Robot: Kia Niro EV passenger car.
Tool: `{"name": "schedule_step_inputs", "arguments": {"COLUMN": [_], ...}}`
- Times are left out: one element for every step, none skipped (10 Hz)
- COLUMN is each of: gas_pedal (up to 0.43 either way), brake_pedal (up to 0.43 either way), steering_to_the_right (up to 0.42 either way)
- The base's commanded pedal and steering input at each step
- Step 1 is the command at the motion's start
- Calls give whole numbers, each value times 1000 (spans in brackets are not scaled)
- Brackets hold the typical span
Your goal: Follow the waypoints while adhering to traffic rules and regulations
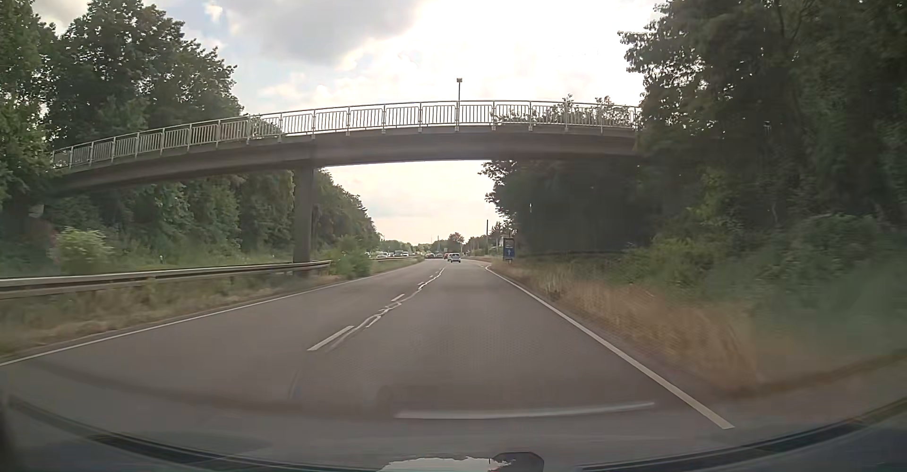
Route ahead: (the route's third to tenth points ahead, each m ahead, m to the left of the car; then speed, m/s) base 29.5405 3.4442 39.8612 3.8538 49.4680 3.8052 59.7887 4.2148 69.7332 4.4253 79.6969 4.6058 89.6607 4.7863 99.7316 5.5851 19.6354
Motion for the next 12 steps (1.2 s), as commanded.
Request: {"name": "schedule_step_inputs", "arguments": {"gas_pedal": [118, 118, 118, 118, 118, 118, 118, 118, 118, 118, 118, 118], "brake_pedal": [0, 0, 0, 0, 0, 0, 0, 0, 0, 0, 0, 0], "steering_to_the_right": [-2, -1, -1, -1, -1, -1, -1, -1, -1, -1, 0, 0]}}
